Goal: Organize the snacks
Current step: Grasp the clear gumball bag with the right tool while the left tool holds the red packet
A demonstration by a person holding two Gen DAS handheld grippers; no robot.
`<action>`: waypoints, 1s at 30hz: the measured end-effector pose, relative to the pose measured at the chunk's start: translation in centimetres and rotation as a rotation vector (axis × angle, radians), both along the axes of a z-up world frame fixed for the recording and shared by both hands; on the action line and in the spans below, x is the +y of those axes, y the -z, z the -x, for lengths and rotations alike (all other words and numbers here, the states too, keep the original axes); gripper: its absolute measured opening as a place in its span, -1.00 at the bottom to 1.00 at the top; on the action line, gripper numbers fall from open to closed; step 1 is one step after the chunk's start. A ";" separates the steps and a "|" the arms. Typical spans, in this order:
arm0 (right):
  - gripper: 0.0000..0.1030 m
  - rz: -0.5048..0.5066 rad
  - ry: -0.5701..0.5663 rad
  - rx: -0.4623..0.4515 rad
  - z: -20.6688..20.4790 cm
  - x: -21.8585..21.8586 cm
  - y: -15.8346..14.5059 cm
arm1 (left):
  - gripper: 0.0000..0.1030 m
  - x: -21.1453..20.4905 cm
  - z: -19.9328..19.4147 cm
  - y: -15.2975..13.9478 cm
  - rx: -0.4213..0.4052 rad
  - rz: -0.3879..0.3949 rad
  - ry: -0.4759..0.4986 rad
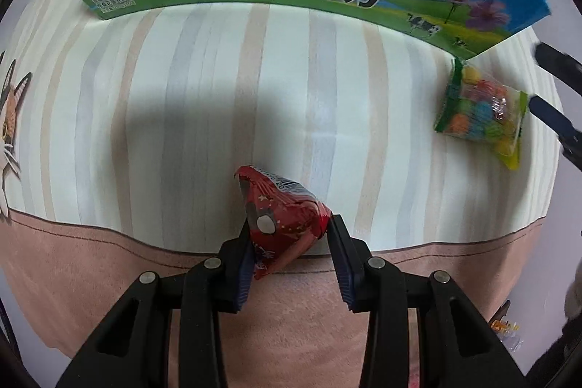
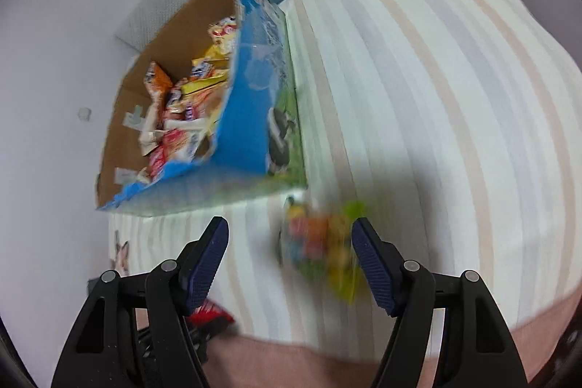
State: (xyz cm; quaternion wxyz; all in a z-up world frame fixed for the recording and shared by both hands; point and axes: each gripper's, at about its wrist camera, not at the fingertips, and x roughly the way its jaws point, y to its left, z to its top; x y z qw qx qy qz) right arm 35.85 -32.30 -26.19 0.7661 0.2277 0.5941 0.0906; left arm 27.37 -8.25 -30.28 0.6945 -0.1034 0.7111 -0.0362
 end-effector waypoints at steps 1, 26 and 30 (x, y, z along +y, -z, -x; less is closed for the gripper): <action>0.32 -0.024 0.007 0.019 -0.2 0.0 0.8 | -0.31 -0.2 0.1 0.1 0.003 -0.003 0.001; 0.45 0.364 -0.494 0.154 -2.7 11.2 4.6 | -0.23 -0.5 0.6 1.8 0.011 0.054 0.015; 0.43 0.150 -0.338 0.258 -2.0 9.2 5.0 | -0.20 0.7 0.7 2.4 0.020 0.118 0.000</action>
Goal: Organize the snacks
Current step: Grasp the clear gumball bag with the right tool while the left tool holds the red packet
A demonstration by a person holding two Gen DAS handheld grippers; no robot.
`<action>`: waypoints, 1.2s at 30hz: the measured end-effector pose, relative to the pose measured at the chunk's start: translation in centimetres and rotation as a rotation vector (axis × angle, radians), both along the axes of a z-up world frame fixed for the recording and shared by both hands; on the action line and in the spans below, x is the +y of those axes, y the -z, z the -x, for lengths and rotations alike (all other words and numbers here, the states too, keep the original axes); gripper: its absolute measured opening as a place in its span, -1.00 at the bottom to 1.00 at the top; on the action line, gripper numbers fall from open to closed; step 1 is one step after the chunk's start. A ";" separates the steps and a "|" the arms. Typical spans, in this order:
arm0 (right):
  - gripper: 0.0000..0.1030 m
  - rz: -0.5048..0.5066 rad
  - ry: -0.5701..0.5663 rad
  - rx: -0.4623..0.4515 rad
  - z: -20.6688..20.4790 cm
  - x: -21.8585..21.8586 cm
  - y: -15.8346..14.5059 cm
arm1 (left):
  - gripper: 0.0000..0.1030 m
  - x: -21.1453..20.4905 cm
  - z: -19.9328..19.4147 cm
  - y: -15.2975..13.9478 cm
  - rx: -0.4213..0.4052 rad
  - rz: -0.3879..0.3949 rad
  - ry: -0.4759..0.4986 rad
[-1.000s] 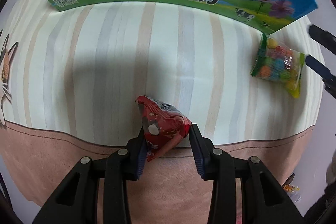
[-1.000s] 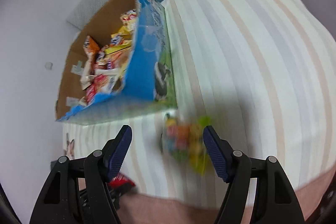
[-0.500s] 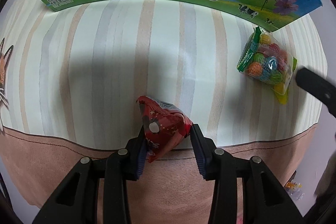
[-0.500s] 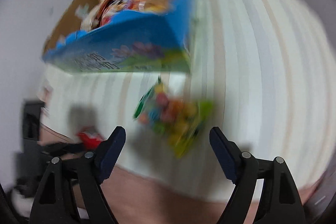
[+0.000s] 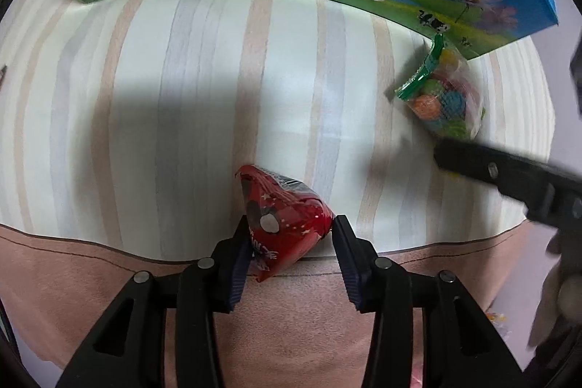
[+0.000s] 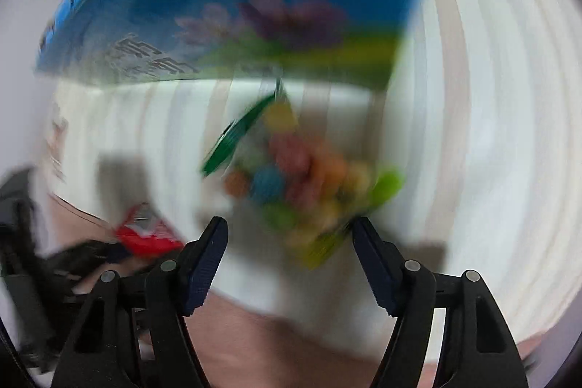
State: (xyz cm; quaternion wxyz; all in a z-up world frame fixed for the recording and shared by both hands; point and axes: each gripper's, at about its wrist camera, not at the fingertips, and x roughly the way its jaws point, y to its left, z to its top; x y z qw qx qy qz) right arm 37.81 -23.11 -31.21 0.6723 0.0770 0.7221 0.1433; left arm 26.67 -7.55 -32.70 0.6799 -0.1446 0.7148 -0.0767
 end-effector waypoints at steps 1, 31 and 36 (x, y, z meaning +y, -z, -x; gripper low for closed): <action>0.44 -0.046 0.023 0.008 0.1 -0.2 -0.2 | -0.20 0.3 0.0 0.1 0.003 0.018 -0.009; 0.27 -0.011 0.135 -0.012 2.0 -5.9 -2.4 | -0.17 2.9 -0.6 2.4 0.053 0.046 -0.022; 0.54 -0.053 0.246 -0.038 1.2 -8.3 -2.9 | -0.17 3.1 -0.6 1.8 0.032 -0.002 -0.047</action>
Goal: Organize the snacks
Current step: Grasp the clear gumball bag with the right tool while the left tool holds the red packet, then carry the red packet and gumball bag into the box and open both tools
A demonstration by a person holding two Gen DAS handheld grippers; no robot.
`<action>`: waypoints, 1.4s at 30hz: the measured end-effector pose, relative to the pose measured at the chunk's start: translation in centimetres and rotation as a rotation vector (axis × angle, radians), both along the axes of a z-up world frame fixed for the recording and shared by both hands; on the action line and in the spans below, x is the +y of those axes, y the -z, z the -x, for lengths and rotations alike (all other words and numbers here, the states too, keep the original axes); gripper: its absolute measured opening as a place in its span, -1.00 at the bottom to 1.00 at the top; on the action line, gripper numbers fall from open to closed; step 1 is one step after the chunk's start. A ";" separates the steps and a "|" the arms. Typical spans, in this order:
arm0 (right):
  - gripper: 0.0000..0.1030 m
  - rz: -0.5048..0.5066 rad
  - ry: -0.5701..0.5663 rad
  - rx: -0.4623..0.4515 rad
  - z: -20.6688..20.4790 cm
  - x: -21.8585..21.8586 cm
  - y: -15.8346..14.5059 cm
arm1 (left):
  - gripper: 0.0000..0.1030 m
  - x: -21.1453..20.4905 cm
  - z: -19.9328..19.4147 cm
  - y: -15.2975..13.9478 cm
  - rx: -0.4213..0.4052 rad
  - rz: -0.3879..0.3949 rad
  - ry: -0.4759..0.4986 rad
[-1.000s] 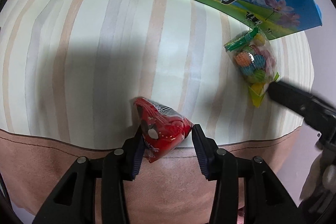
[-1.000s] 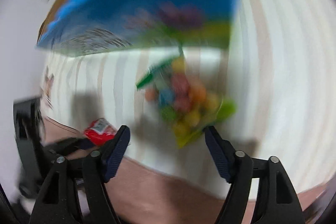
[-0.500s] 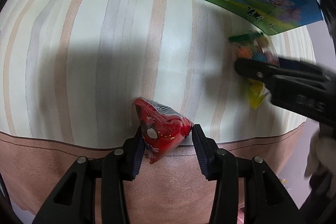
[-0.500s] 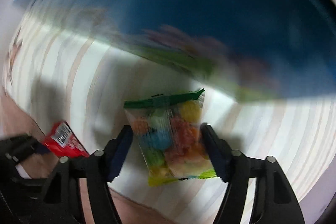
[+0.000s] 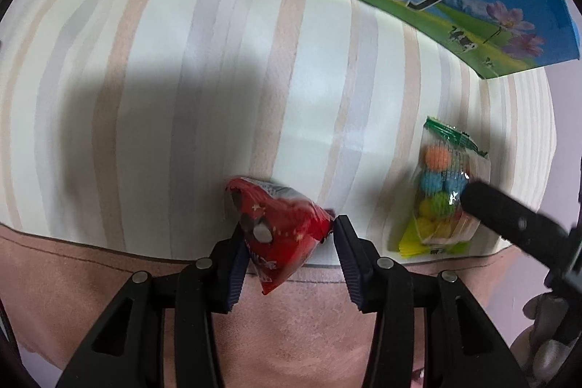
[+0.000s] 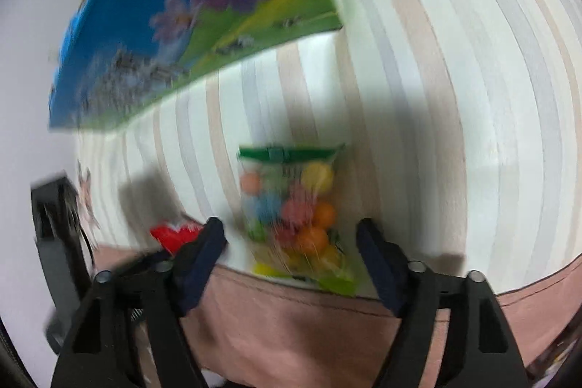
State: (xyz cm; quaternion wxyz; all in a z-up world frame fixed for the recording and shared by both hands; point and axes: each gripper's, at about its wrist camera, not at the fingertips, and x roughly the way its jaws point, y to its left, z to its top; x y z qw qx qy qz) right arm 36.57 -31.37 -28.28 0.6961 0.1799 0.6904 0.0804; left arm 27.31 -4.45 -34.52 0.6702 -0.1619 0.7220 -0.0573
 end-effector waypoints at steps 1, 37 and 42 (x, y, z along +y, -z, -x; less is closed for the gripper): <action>0.54 0.024 -0.013 -0.011 -0.5 1.1 0.5 | -0.17 -0.2 0.0 -0.3 -0.018 -0.038 0.013; 0.08 -0.029 0.019 -0.090 8.1 9.0 2.7 | -0.30 2.4 -0.8 -7.5 -0.172 -0.194 0.021; 0.06 -0.088 0.016 -0.141 8.0 9.1 -0.8 | -0.30 2.7 -1.6 -11.8 -0.231 -0.163 0.017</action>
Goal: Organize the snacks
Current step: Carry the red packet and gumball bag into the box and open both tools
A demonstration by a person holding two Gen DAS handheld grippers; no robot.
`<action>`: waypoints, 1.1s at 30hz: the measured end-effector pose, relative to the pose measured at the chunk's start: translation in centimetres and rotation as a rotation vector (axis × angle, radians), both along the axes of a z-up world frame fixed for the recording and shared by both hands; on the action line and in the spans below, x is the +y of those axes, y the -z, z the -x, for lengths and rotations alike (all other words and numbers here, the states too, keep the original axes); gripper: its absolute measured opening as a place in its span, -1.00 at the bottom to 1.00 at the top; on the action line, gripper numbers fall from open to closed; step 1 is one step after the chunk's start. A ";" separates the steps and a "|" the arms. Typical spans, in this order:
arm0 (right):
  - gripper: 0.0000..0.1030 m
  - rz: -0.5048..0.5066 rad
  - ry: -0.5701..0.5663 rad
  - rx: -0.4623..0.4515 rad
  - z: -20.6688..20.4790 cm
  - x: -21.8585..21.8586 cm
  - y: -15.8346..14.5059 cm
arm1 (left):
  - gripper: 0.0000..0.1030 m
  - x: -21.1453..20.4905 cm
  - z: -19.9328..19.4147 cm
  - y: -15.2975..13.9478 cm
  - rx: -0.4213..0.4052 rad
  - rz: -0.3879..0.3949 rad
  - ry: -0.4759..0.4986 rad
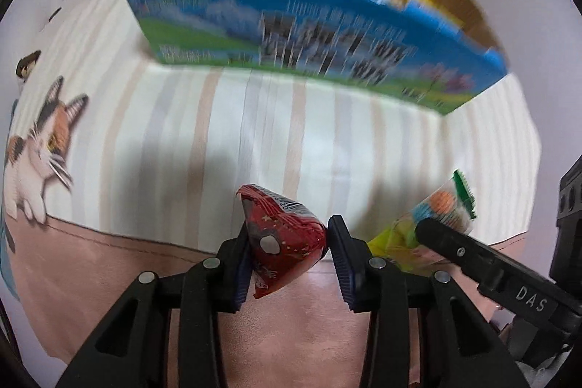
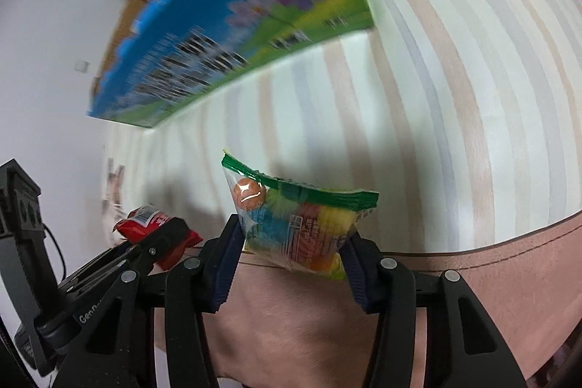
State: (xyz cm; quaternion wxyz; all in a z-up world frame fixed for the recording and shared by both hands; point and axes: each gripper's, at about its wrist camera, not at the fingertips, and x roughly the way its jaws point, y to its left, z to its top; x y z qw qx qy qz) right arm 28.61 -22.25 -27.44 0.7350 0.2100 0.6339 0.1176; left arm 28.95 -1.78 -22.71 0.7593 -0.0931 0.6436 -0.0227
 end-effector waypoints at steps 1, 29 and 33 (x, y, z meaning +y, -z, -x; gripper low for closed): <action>0.06 -0.004 -0.005 -0.020 -0.1 0.1 -0.9 | -0.30 0.1 -0.5 -1.2 -0.020 0.008 0.002; 0.05 0.019 -0.182 -0.108 -22.4 8.1 -7.6 | -0.28 5.8 -23.3 -1.5 0.076 0.096 0.041; 0.42 0.064 -0.192 -0.010 -24.5 9.1 -4.5 | -0.17 6.3 -24.8 1.6 0.163 0.061 0.041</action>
